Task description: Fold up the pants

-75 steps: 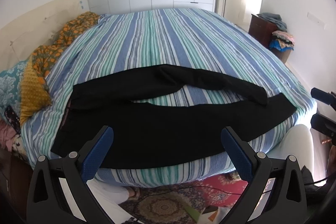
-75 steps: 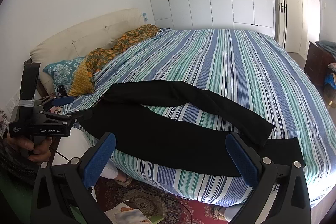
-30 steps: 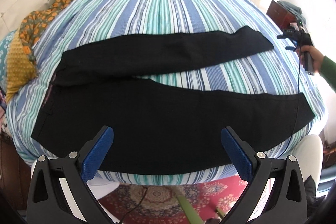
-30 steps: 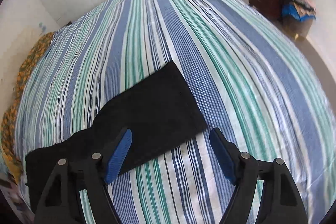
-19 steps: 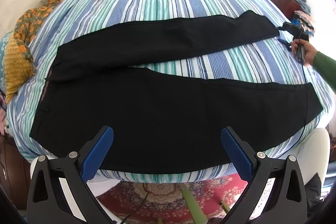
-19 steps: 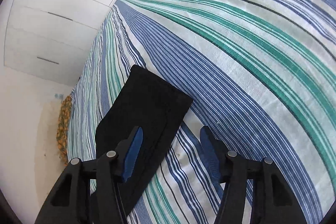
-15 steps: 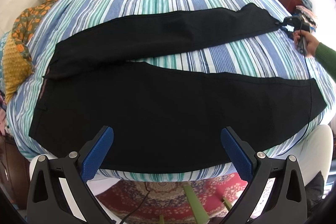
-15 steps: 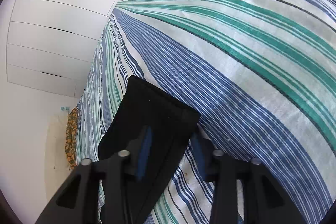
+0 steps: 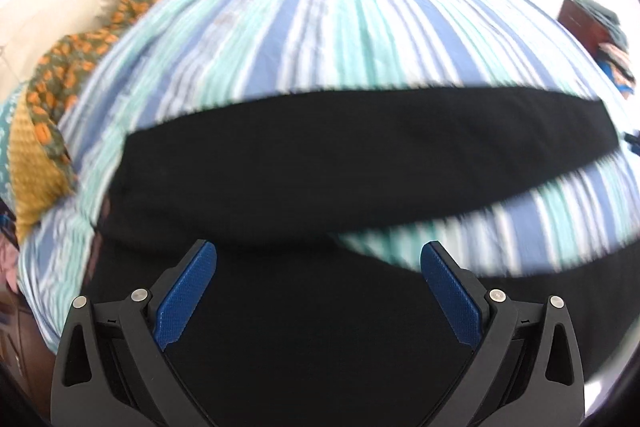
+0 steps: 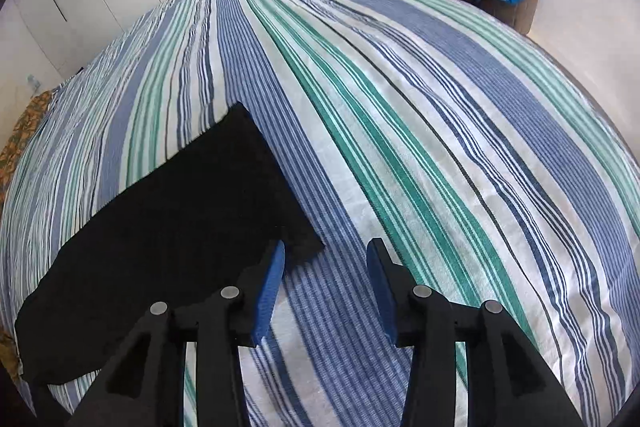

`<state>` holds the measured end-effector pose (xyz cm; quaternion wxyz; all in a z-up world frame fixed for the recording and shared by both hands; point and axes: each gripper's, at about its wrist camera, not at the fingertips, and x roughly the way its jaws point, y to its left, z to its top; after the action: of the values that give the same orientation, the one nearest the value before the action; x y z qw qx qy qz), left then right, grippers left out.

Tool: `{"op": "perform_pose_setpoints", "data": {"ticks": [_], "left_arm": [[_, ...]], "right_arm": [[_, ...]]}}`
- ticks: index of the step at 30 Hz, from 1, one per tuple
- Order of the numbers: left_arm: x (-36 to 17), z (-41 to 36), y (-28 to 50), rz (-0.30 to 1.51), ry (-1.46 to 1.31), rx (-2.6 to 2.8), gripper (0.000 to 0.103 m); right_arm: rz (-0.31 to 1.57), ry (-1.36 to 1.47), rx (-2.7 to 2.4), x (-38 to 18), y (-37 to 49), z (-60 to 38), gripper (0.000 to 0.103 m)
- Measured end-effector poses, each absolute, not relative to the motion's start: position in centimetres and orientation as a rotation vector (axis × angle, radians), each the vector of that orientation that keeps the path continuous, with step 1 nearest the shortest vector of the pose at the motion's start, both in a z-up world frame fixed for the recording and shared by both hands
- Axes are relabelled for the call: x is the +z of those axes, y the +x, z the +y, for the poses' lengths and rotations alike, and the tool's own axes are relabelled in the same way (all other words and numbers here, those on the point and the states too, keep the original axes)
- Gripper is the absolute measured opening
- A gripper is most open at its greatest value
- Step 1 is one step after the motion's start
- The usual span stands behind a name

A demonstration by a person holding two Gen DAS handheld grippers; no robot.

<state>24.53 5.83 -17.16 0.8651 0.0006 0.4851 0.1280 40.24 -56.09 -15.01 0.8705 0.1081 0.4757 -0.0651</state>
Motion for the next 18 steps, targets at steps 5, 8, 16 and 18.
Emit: {"op": "perform_pose_setpoints", "data": {"ticks": [5,8,16,18], "left_arm": [[-25.3,12.9,31.4,1.106,0.037,0.465,0.102],[-28.3,15.7,30.6,1.091,-0.160,0.425,0.103],[-22.6,12.1,25.0,1.016,-0.129,0.388,0.102],[-21.8,10.5,21.6,1.000,-0.183,0.354,0.102]], "right_arm": [[0.967,0.213,0.217,-12.9,40.4,-43.5,0.061],[1.055,0.239,0.487,-13.6,41.4,-32.5,0.061],[1.260,0.099,0.623,-20.1,40.5,-17.0,0.067],[1.241,0.144,0.552,-20.0,40.5,-18.3,0.067]]}}
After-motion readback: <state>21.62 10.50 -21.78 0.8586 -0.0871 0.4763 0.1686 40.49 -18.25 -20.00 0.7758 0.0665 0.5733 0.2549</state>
